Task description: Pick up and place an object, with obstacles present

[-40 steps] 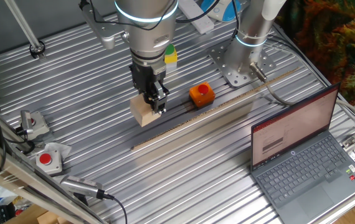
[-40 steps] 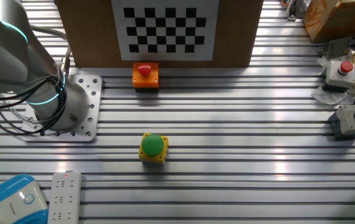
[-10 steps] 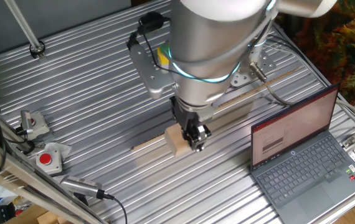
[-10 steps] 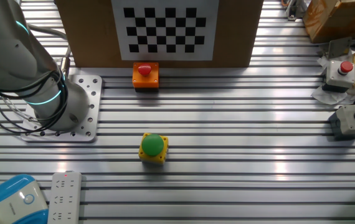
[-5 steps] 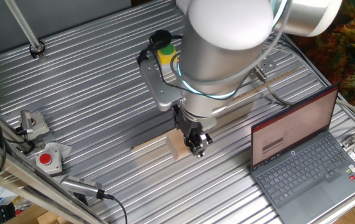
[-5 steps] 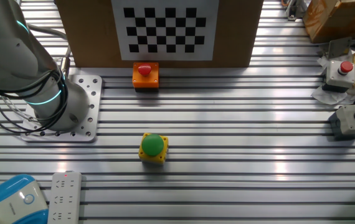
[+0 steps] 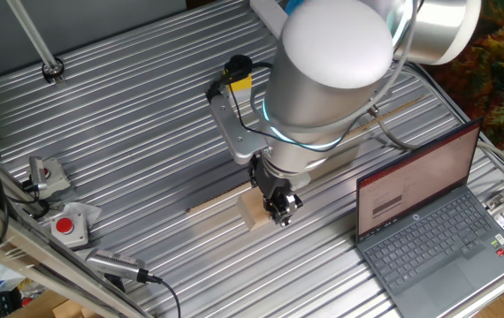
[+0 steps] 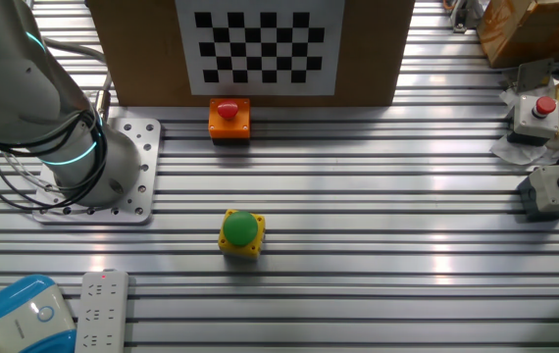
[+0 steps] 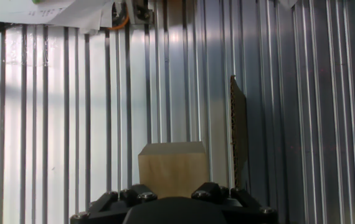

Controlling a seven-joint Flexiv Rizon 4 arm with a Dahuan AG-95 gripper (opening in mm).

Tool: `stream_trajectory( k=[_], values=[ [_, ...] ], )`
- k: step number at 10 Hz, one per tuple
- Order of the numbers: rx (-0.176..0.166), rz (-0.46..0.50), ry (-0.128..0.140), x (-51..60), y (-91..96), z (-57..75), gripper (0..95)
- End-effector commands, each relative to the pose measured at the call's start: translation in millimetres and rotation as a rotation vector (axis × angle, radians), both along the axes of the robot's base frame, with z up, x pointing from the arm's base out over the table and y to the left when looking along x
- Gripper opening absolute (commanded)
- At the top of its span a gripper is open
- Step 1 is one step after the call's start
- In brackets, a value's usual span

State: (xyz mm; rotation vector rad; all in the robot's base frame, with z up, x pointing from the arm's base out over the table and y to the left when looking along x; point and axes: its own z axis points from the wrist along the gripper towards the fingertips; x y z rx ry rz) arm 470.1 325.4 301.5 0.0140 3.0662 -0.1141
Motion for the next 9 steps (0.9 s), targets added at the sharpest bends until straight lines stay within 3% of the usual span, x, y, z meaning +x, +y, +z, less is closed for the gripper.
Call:
stream_trajectory(
  k=[1, 9],
  values=[
    [-0.004, 0.002, -0.008, -0.1, -2.0, -6.4, 0.0],
    [-0.009, 0.001, -0.016, 0.0, -5.1, -10.9, 0.0]
  ],
)
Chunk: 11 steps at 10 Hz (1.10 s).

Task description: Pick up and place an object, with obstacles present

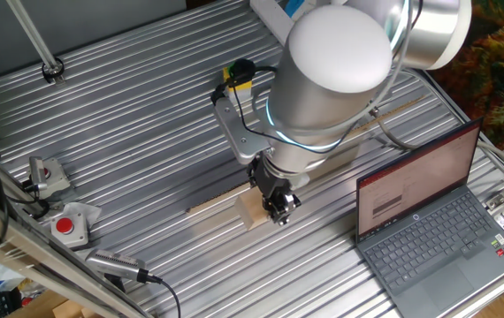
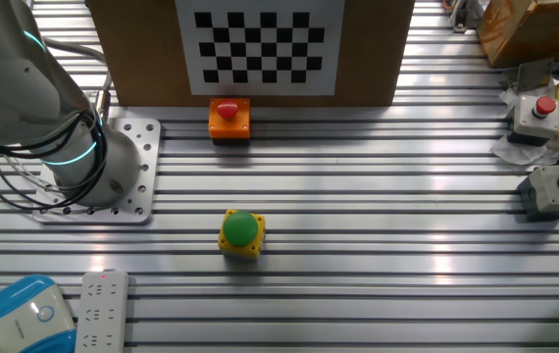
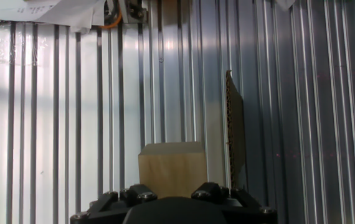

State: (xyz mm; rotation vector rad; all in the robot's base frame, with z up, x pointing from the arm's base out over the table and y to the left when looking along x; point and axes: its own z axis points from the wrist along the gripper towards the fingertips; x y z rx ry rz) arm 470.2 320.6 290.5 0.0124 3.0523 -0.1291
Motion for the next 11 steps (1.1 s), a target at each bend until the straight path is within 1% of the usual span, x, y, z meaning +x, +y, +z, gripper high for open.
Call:
stream_trajectory(
  k=[1, 3, 5, 8, 10, 11],
  values=[
    [0.002, -0.005, -0.002, -0.1, -0.2, 0.1, 0.0],
    [0.007, -0.021, 0.005, -0.1, -0.2, 0.1, 0.0],
    [0.020, -0.020, 0.034, -0.1, -0.2, 0.1, 0.0],
    [0.035, -0.020, 0.057, -0.1, -0.2, 0.1, 0.0],
    [0.054, -0.028, 0.060, -0.1, -0.2, 0.1, 0.0],
    [0.053, -0.029, 0.060, -0.1, -0.2, 0.1, 0.0]
  ],
)
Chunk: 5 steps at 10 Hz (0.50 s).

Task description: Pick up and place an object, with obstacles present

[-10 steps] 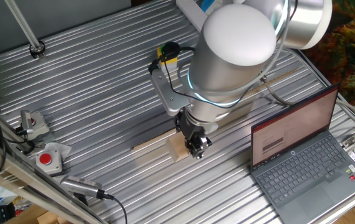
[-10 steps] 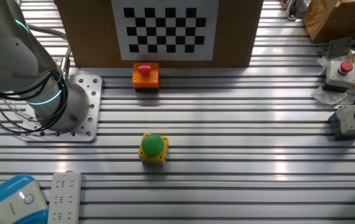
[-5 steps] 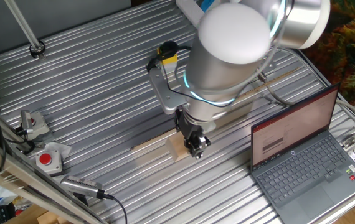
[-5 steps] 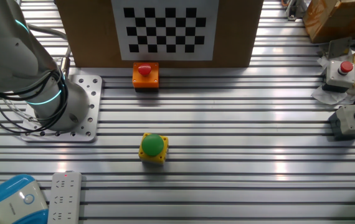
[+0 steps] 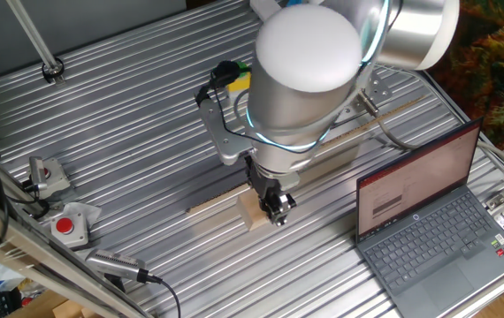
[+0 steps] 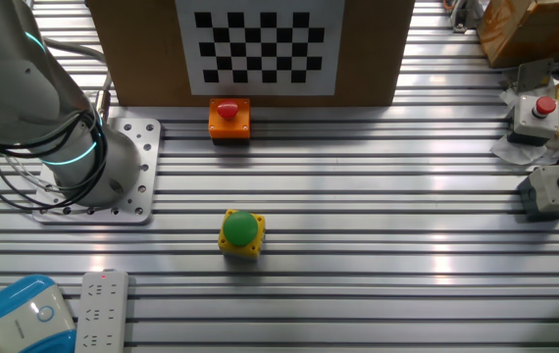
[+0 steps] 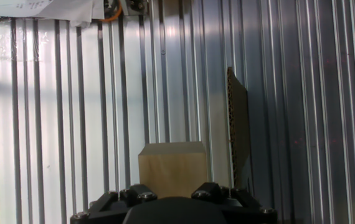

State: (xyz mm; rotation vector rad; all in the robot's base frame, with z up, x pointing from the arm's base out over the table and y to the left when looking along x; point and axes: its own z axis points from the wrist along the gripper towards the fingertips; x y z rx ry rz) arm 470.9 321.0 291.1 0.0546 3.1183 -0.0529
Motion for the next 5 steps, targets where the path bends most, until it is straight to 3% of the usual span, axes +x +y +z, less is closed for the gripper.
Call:
stream_trajectory(
  k=[1, 5],
  values=[
    [0.001, 0.002, -0.002, -0.7, -0.6, -0.6, 0.0],
    [0.028, 0.012, 0.019, -0.7, -0.6, -0.6, 0.0]
  ],
)
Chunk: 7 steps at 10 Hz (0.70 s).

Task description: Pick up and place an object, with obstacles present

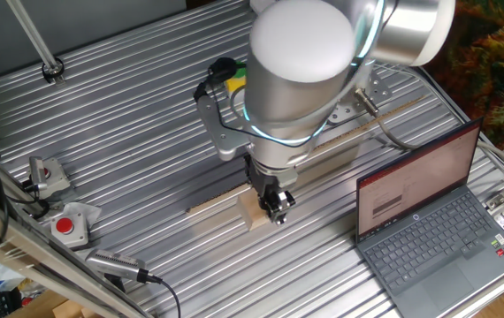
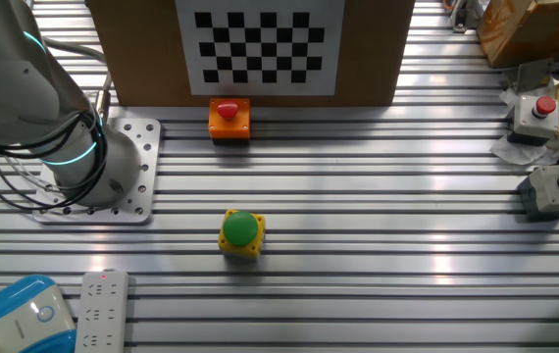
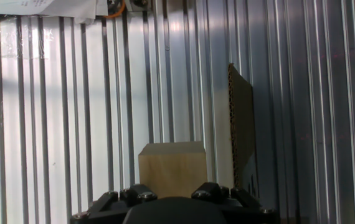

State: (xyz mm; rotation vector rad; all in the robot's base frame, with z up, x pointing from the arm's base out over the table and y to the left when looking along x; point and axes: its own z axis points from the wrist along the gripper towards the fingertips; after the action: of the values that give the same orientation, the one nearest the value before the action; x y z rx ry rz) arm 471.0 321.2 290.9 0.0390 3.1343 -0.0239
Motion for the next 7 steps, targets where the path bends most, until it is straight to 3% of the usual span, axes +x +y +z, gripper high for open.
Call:
stream_trajectory(
  k=[1, 7],
  values=[
    [0.017, 0.004, 0.006, -0.8, -0.8, -0.3, 0.0],
    [0.017, -0.007, 0.014, -0.8, -0.8, -0.3, 0.0]
  ],
)
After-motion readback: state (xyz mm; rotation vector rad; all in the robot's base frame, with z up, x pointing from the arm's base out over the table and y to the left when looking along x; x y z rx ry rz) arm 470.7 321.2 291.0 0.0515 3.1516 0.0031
